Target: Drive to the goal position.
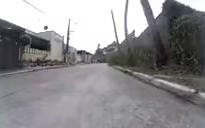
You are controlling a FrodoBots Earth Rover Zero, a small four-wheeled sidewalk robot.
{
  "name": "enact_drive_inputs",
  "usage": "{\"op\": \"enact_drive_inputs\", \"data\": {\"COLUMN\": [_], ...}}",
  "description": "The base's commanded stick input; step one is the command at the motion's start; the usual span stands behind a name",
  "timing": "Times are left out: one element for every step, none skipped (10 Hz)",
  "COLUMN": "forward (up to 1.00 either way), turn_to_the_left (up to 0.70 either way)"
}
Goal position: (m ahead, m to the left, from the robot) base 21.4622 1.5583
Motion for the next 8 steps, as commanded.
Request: {"op": "enact_drive_inputs", "data": {"forward": [1.00, 1.00, 1.00, 1.00, 1.00, 1.00, 1.00, 1.00], "turn_to_the_left": [0.00, 0.00, 0.00, 0.00, 0.00, 0.00, 0.00, 0.00]}}
